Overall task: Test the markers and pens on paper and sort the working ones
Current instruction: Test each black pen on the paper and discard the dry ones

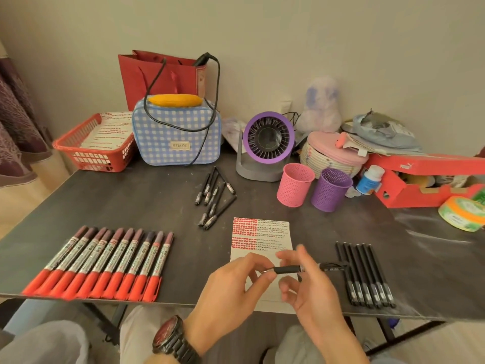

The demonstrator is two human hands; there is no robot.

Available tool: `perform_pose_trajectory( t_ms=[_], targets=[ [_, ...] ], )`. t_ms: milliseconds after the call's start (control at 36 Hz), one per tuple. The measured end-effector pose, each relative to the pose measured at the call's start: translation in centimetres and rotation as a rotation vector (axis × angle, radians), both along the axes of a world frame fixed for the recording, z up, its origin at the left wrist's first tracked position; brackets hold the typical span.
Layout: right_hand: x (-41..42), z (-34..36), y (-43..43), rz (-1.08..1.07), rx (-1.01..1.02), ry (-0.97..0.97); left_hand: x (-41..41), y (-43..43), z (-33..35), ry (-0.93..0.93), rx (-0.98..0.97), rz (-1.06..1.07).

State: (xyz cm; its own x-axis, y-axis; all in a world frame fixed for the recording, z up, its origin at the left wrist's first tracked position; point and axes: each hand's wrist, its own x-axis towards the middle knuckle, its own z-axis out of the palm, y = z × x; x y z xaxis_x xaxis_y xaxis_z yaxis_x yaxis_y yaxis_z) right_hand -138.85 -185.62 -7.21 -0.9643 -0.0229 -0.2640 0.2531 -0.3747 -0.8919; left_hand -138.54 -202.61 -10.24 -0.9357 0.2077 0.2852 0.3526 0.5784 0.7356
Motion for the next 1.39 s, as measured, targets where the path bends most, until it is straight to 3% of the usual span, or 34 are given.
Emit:
perform_pose_trajectory(
  t_ms=[56,194,361,639,1389],
  targets=[
    [-0.5,-0.2,0.0,-0.001,0.155,0.019,-0.6,-0.1,0.2,0.019,-0.035,0.001],
    [-2.9,0.1,1.4,-0.078,0.214,0.049,-3.1,-1.6,-0.4,0.044,-0.196,0.076],
    [-6.8,-0.4,1.9,-0.141,0.427,0.067,-4.5,-2.8,-2.8,-0.002,-0.433,0.052],
    [-8.6,-3.7,0.4,-0.149,0.837,0.187,-4.3,-3.0,-2.9,0.009,-0.399,0.07],
    [-8.8,-4.3,0.6,-0.124,0.884,0.278,-4.7,-3.1,-2.9,0.007,-0.398,0.071]
  ],
)
